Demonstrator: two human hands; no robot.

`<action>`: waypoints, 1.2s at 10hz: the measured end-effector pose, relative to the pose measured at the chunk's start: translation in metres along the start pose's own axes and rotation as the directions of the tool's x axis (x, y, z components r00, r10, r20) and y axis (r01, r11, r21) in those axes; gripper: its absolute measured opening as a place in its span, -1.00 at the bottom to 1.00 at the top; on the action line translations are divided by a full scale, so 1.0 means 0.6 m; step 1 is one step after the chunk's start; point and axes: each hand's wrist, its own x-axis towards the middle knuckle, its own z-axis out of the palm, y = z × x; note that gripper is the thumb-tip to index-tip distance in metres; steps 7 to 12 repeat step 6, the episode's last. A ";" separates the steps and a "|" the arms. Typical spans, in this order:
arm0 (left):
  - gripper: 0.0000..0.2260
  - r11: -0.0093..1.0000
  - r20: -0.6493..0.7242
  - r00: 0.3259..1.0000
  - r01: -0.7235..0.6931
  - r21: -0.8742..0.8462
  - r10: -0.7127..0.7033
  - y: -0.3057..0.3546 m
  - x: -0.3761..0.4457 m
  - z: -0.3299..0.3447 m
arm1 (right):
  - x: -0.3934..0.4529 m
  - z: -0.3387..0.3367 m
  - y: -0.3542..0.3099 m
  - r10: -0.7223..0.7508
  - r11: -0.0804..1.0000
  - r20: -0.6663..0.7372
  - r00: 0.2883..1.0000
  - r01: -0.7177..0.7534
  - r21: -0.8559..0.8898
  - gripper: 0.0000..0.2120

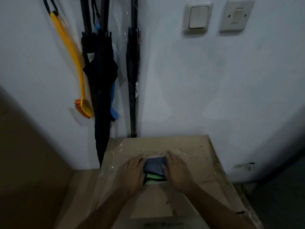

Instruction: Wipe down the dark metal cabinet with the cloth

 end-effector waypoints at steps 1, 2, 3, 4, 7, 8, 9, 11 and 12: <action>-0.55 0.996 0.059 0.998 -0.037 0.084 0.032 -0.003 -0.002 0.012 | -0.004 0.016 -0.001 -0.017 0.995 0.065 0.998 0.023 -0.097 -0.44; -0.46 0.993 0.114 0.993 -0.035 0.111 0.023 -0.010 -0.001 0.015 | 0.001 0.030 0.001 -0.014 0.992 0.062 0.998 0.021 -0.128 -0.45; -0.45 0.989 0.149 0.989 -0.022 0.146 0.001 -0.015 0.004 0.021 | 0.008 0.042 0.005 -0.016 0.991 0.052 0.999 0.023 -0.135 -0.44; -0.45 0.978 0.166 0.986 -0.015 0.208 -0.020 -0.010 0.006 0.024 | 0.012 0.047 0.011 -0.014 0.990 0.067 0.998 0.023 -0.142 -0.43; -0.44 0.998 0.113 0.993 -0.045 0.054 0.039 -0.014 0.022 0.007 | 0.020 0.013 -0.002 -0.032 0.996 0.108 0.994 0.041 -0.081 -0.43; -0.44 0.998 0.113 0.993 -0.045 0.054 0.039 -0.014 0.022 0.007 | 0.020 0.013 -0.002 -0.032 0.996 0.108 0.994 0.041 -0.081 -0.43; -0.44 0.998 0.113 0.993 -0.045 0.054 0.039 -0.014 0.022 0.007 | 0.020 0.013 -0.002 -0.032 0.996 0.108 0.994 0.041 -0.081 -0.43; -0.44 0.998 0.113 0.993 -0.045 0.054 0.039 -0.014 0.022 0.007 | 0.020 0.013 -0.002 -0.032 0.996 0.108 0.994 0.041 -0.081 -0.43; -0.44 0.998 0.113 0.993 -0.045 0.054 0.039 -0.014 0.022 0.007 | 0.020 0.013 -0.002 -0.032 0.996 0.108 0.994 0.041 -0.081 -0.43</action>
